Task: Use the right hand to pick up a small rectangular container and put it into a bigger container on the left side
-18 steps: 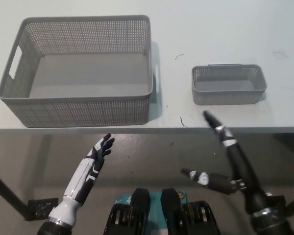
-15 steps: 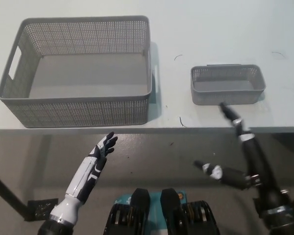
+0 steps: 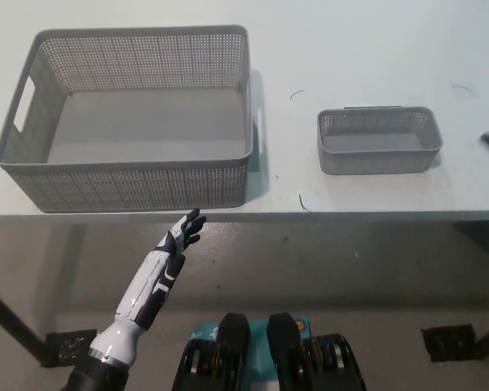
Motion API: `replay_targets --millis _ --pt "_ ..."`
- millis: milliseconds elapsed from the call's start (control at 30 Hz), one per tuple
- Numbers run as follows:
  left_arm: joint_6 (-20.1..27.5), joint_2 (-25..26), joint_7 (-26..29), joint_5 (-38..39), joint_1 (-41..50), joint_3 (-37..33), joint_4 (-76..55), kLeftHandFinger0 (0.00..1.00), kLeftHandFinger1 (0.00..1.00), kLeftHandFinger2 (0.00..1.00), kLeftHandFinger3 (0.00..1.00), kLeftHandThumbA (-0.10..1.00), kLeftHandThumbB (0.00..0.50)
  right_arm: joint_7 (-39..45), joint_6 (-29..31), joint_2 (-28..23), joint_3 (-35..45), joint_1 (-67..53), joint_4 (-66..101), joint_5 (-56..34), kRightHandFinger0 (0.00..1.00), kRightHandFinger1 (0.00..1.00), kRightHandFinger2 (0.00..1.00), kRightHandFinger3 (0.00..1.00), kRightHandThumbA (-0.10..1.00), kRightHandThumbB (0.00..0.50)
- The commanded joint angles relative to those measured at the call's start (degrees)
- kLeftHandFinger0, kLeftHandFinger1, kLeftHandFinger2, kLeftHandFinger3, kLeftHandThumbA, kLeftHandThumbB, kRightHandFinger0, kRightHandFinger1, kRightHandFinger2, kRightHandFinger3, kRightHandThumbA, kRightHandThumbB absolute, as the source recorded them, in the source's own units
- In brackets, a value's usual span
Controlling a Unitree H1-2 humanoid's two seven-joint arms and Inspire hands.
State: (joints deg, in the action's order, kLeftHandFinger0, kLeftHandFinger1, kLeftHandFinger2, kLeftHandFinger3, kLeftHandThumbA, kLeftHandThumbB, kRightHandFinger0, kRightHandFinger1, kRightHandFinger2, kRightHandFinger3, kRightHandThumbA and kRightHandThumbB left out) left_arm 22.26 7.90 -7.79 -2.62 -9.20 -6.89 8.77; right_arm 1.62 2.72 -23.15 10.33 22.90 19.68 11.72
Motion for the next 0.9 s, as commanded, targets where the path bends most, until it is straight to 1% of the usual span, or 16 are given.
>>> replay_targets --millis 0,133,233,267,300,333,367,400,467,533,567,600,633,700,800,867 --pt "-0.88 -0.3 -0.29 1.02 -0.77 0.51 -2.24 1.0 1.0 1.0 1.0 1.0 0.332 3.41 -12.73 -6.57 2.13 9.91 4.6 1.48 1.0 1.0 1.0 1.0 0.87 0.311" --pt "-1.7 -0.85 0.46 0.45 -0.94 0.86 -2.56 1.0 1.0 1.0 1.0 1.0 0.328 9.03 -21.31 -12.62 0.33 18.56 4.03 -0.3 1.0 1.0 1.0 1.0 0.84 0.297" --pt "-0.61 -1.54 0.78 0.47 -0.93 0.9 -1.18 1.0 1.0 1.0 1.0 1.0 0.334 17.02 -28.28 -18.25 -5.18 27.0 1.51 -0.07 1.0 1.0 1.0 1.0 0.83 0.32" --pt "-0.43 -1.65 0.79 0.43 -0.88 0.84 -0.99 1.0 1.0 1.0 1.0 1.0 0.336 18.82 -29.03 -19.05 -6.42 28.7 0.63 0.29 1.0 1.0 1.0 1.0 0.83 0.327" --pt "-0.34 -1.85 0.69 0.48 -0.72 0.73 -0.78 1.0 1.0 1.0 1.0 1.0 0.344 22.13 -29.65 -20.36 -9.07 32.19 -1.81 0.18 1.0 1.0 1.0 1.0 0.84 0.316" --pt "-0.42 -1.95 0.6 0.68 -0.73 0.73 -0.65 1.0 1.0 1.0 1.0 1.0 0.346 23.72 -29.65 -20.9 -10.73 34.33 -3.63 -0.36 1.0 1.0 1.0 1.0 0.84 0.313" --pt "-0.41 -2.07 0.33 0.91 -0.68 0.57 -0.44 1.0 1.0 1.0 1.0 1.0 0.354 26.26 -29.65 -21.23 -12.27 36.63 -5.63 0.55 1.0 1.0 1.0 1.0 0.85 0.329" --pt "-0.82 -2.11 -0.19 1.05 -0.43 0.21 -0.51 1.0 1.0 1.0 1.0 1.0 0.37 28.67 -29.31 -22.03 -15.33 39.79 -8.57 1.43 1.0 1.0 1.0 1.0 0.89 0.321" --pt "-1.5 -2.16 -0.89 1.07 -0.1 -0.27 -0.69 1.0 1.0 1.0 1.0 1.0 0.387 31.73 -29.1 -22.21 -19.37 44.27 -13.45 2.52 1.0 1.0 1.0 1.0 0.92 0.366" --pt "-1.45 -2.45 -1.29 1.64 0.07 -0.42 -0.25 1.0 1.0 1.0 1.0 1.0 0.394 34.14 -27.54 -21.75 -22.95 47.8 -18.63 4.27 1.0 1.0 1.0 1.0 0.96 0.383" --pt "-1.36 -2.48 -1.67 1.99 0.16 -0.6 -0.15 1.0 1.0 1.0 1.0 1.0 0.387 35.57 -27.07 -21.43 -25.3 49.4 -21.29 6.13 1.0 1.0 1.0 1.0 1.0 0.423" --pt "-1.07 -2.54 -1.83 1.88 0.47 -0.82 0.14 1.0 1.0 1.0 1.0 1.0 0.39 37.4 -26.43 -21.06 -28.44 50.98 -23.77 8.64 1.0 1.0 1.0 1.0 1.0 0.429" --pt "-1.14 -2.55 -1.93 1.63 0.92 -1.03 0.19 1.0 1.0 1.0 1.0 1.0 0.398 38.65 -25.44 -20.65 -30.52 51.89 -25.74 9.45 1.0 1.0 1.0 1.0 1.0 0.405" --pt "-0.32 -2.48 -2.01 1.28 0.95 -1.25 0.47 1.0 1.0 1.0 1.0 1.0 0.398 40.08 -22.37 -19.49 -33.87 53.54 -30.06 11.55 1.0 1.0 1.0 1.0 1.0 0.39" --pt "0.62 -1.79 -2.72 1.71 2.31 -1.63 0.33 1.0 1.0 1.0 1.0 1.0 0.392 40.45 -18.72 -15.76 -38.44 55.1 -38.53 12.27 1.0 1.0 1.0 1.0 1.0 0.426" --pt "0.78 -1.25 -3.36 2.06 2.94 -1.95 0.01 1.0 1.0 1.0 1.0 1.0 0.391 41.01 -17.28 -13.72 -40.9 56.02 -43.04 12.28 1.0 1.0 1.0 1.0 1.0 0.433"
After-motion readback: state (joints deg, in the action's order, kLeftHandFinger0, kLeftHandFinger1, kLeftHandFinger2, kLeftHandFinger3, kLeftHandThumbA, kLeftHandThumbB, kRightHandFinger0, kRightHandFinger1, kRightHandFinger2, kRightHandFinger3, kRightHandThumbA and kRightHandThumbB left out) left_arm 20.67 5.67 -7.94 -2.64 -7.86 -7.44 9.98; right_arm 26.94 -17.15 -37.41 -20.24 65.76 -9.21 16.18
